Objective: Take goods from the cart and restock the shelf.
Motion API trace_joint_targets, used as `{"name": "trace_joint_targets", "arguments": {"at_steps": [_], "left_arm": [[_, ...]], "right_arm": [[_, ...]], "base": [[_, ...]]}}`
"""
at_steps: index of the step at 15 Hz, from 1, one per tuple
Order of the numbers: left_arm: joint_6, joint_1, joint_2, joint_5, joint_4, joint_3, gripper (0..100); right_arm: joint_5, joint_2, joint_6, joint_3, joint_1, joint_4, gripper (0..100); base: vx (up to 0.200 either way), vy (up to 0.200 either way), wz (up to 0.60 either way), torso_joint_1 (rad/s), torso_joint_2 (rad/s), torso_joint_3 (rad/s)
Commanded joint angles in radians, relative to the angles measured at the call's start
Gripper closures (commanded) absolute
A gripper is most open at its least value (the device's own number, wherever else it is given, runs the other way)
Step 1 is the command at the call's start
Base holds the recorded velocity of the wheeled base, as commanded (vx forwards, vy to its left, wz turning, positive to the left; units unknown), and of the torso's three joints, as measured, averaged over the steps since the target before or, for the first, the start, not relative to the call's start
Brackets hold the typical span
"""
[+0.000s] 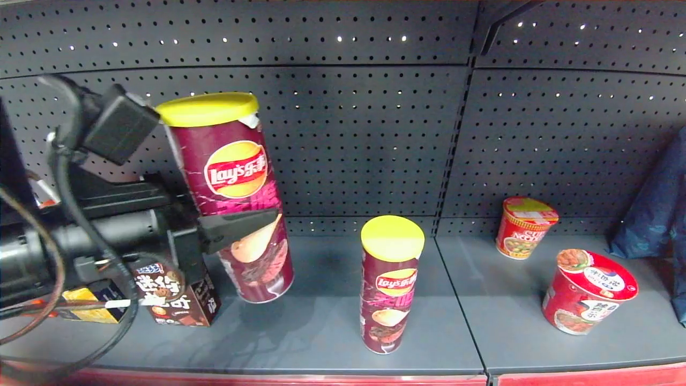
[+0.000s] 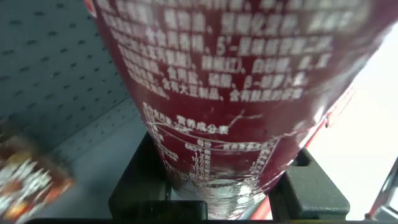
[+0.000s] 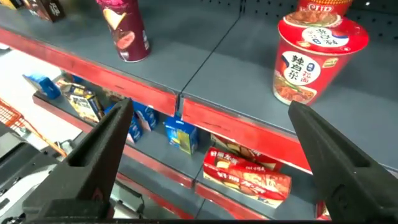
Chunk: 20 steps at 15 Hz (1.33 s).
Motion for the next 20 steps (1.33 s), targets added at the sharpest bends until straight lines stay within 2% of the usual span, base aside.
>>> {"name": "trace_joint_targets", "arguments": {"at_steps": [1, 2, 5, 6, 8, 11, 13, 15, 17, 18, 20], "left_arm": [[0.0, 0.003, 0.168, -0.012, -0.018, -0.071, 100], [0.009, 0.003, 0.226, -0.009, -0.03, -0.095, 100], [0.006, 0.003, 0.335, -0.038, -0.116, -0.117, 100], [0.006, 0.003, 0.364, -0.067, -0.139, -0.118, 100], [0.003, 0.02, 0.446, -0.162, -0.214, -0.136, 100], [0.008, 0.03, 0.552, -0.2, -0.266, -0.209, 100], [0.009, 0.029, 0.613, -0.236, -0.286, -0.273, 100], [0.014, 0.024, 0.667, -0.236, -0.284, -0.334, 100], [0.028, 0.024, 0.699, -0.237, -0.277, -0.382, 100], [0.045, 0.024, 0.728, -0.242, -0.277, -0.406, 100], [0.052, 0.026, 0.76, -0.263, -0.275, -0.434, 100]], "right_arm": [[-0.002, 0.013, -0.001, -0.011, -0.003, 0.002, 0], [-0.001, 0.013, 0.0, -0.028, -0.018, 0.006, 0], [0.001, 0.014, -0.001, -0.046, -0.063, 0.006, 0], [0.001, 0.014, -0.001, -0.048, -0.064, 0.006, 0], [0.001, 0.018, -0.001, -0.049, -0.064, 0.006, 0], [-0.001, 0.018, -0.001, -0.052, -0.064, 0.006, 0], [-0.001, 0.018, -0.001, -0.058, -0.069, 0.006, 0], [0.001, 0.016, -0.001, -0.057, -0.095, 0.006, 0], [0.001, 0.013, 0.0, -0.057, -0.107, 0.006, 0], [0.001, 0.011, -0.001, -0.057, -0.118, 0.006, 0], [0.001, 0.005, -0.001, -0.057, -0.126, 0.006, 0]], "base": [[0.0, 0.0, 0.0, 0.0, 0.0, 0.0], [0.0, 0.0, 0.0, 0.0, 0.0, 0.0], [0.0, 0.0, 0.0, 0.0, 0.0, 0.0], [0.0, 0.0, 0.0, 0.0, 0.0, 0.0], [0.0, 0.0, 0.0, 0.0, 0.0, 0.0], [0.0, 0.0, 0.0, 0.0, 0.0, 0.0], [0.0, 0.0, 0.0, 0.0, 0.0, 0.0], [0.0, 0.0, 0.0, 0.0, 0.0, 0.0], [0.0, 0.0, 0.0, 0.0, 0.0, 0.0], [0.0, 0.0, 0.0, 0.0, 0.0, 0.0], [0.0, 0.0, 0.0, 0.0, 0.0, 0.0]]}}
